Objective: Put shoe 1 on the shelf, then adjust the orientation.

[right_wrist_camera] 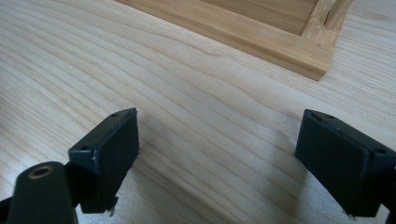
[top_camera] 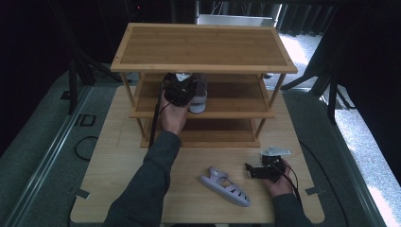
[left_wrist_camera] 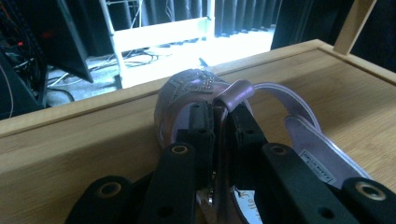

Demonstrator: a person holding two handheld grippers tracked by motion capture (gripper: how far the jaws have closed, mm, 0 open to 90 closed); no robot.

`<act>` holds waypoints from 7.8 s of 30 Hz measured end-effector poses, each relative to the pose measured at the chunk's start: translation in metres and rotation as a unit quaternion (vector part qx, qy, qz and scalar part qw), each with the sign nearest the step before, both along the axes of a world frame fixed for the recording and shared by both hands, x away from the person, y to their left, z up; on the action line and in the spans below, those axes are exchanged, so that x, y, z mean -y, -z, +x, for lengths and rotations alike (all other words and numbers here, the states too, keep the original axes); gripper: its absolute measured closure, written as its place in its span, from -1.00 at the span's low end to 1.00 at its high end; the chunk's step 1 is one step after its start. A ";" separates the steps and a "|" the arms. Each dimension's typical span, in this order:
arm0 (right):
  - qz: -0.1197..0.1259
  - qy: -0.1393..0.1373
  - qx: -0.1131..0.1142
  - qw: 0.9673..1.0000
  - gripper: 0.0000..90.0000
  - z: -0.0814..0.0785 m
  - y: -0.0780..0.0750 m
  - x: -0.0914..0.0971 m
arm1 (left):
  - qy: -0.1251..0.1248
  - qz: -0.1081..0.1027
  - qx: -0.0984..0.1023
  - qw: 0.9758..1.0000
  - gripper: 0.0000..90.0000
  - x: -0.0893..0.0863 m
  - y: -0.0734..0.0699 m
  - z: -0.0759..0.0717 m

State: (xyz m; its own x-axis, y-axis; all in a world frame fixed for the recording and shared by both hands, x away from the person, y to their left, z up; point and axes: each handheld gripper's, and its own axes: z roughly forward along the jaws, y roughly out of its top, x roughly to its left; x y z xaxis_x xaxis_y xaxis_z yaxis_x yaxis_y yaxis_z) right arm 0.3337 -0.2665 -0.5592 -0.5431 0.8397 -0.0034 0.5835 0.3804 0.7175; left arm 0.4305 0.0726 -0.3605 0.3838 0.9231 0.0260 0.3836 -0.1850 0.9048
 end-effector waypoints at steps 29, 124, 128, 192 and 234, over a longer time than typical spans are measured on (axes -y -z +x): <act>0.000 0.000 0.000 1.000 -0.71 0.000 0.000 0.000 | 0.049 -0.074 0.030 0.996 0.06 -0.024 -0.001 -0.045; 0.053 -0.065 0.034 0.996 -0.26 -0.068 -0.041 -0.017 | 0.068 -0.024 -0.127 0.989 -0.02 -0.103 0.185 -0.124; 0.070 -0.084 0.036 0.993 -0.23 -0.078 -0.048 -0.023 | 0.069 -0.021 -0.129 0.989 -0.02 -0.101 0.186 -0.124; 0.025 -0.151 0.011 0.988 0.06 -0.023 -0.048 -0.088 | 0.063 -0.024 -0.122 0.990 -0.02 -0.104 0.183 -0.125; 0.011 -0.066 -0.004 0.998 -0.37 -0.046 -0.017 -0.039 | 0.064 -0.022 -0.123 0.990 -0.02 -0.103 0.184 -0.124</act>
